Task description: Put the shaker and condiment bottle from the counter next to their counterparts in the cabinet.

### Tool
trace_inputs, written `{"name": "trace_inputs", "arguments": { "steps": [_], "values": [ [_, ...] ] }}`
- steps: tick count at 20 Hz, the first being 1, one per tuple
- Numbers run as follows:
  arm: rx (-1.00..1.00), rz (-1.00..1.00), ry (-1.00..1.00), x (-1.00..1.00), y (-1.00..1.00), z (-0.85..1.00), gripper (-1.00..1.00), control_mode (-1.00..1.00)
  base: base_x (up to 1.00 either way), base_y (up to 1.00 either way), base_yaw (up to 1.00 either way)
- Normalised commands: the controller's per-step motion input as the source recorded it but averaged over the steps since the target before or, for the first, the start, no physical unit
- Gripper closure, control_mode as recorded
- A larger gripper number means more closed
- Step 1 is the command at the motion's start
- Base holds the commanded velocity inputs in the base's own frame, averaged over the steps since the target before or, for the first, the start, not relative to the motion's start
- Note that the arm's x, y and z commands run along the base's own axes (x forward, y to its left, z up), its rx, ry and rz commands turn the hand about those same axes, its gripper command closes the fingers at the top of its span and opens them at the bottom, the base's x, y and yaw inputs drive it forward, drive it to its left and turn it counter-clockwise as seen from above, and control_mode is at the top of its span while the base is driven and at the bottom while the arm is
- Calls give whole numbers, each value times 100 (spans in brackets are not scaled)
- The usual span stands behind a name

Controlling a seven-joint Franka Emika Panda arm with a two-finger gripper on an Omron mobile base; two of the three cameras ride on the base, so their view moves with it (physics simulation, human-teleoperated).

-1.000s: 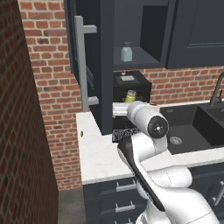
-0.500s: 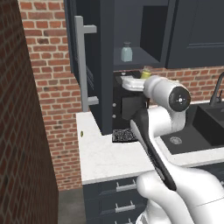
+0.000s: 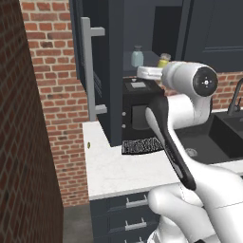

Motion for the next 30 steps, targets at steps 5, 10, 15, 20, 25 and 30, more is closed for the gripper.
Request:
{"name": "trace_inputs", "arguments": {
  "steps": [5, 10, 15, 20, 25, 30],
  "values": [
    [0, 9, 0, 37, -14, -34, 100, -100, 0, 0, 0],
    [1, 13, 0, 58, -23, -16, 100, -100, 0, 0, 0],
    [1, 6, -1, 29, -8, 0, 100, -100, 0, 0, 0],
    [0, 0, 0, 0, 0, 1, 100, -100, 0, 0, 0],
    [0, -7, 0, 0, 0, 14, 100, -100, 0, 0, 0],
    [-6, -14, 1, 0, 0, 24, 100, -100, 0, 0, 0]
  ]
}}
